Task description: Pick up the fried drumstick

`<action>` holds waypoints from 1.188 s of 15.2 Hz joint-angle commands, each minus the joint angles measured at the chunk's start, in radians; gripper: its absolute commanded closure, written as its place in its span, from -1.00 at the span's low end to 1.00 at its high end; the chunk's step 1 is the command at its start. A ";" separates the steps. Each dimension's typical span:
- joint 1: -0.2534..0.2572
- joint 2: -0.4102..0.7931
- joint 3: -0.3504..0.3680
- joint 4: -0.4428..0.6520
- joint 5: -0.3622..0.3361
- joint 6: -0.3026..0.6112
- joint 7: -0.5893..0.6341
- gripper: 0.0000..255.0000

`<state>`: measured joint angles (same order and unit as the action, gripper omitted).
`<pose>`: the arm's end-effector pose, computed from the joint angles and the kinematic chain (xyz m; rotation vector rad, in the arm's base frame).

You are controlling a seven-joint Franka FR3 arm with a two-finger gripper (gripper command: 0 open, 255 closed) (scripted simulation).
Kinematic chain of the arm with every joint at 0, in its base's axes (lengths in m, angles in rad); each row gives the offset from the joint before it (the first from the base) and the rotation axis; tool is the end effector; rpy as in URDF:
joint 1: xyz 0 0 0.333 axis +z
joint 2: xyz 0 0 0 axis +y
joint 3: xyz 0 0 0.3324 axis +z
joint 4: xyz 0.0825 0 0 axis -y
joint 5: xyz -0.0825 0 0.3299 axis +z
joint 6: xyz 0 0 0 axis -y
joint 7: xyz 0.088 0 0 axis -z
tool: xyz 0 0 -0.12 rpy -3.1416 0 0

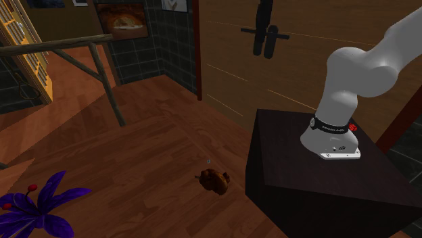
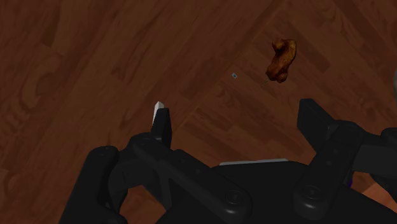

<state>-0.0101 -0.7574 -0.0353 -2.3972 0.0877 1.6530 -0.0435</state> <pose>0.2560 -0.0051 0.5725 -3.0304 -0.0014 -0.0261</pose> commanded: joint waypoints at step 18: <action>0.049 0.410 0.284 -0.121 0.094 0.446 0.371 -1.00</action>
<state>0.0359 -0.3749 0.2333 -2.5123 0.1798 2.0711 0.3037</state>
